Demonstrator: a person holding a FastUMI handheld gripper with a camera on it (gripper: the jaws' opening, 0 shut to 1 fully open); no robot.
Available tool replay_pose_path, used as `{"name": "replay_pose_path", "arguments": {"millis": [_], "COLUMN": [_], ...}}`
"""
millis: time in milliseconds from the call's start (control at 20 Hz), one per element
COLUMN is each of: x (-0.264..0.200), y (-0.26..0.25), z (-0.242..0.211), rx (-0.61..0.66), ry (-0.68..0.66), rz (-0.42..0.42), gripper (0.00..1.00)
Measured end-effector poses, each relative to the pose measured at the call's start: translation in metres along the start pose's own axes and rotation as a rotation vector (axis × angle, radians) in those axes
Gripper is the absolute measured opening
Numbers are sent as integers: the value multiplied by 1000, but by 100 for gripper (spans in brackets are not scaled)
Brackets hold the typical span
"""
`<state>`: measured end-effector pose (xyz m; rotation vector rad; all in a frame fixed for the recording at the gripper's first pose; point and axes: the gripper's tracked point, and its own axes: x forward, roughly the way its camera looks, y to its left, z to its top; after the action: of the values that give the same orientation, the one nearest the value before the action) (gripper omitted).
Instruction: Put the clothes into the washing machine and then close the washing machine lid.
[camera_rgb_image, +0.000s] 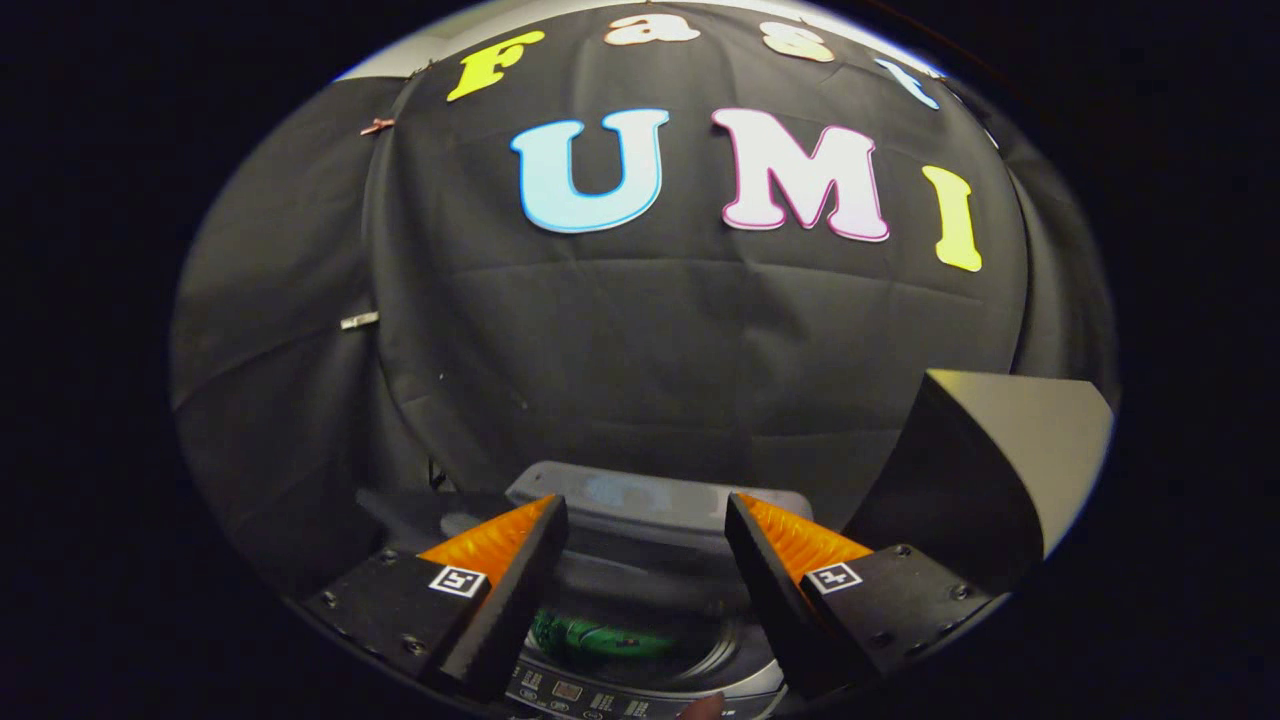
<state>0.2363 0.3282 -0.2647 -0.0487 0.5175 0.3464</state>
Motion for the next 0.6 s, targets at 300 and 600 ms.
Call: {"name": "replay_pose_path", "arguments": {"millis": [300, 600], "x": [-23, -48], "y": [19, 21], "z": [-20, -18], "rx": [24, 13], "ry": [-64, -153], "rz": [33, 29], "gripper": [100, 100]}}
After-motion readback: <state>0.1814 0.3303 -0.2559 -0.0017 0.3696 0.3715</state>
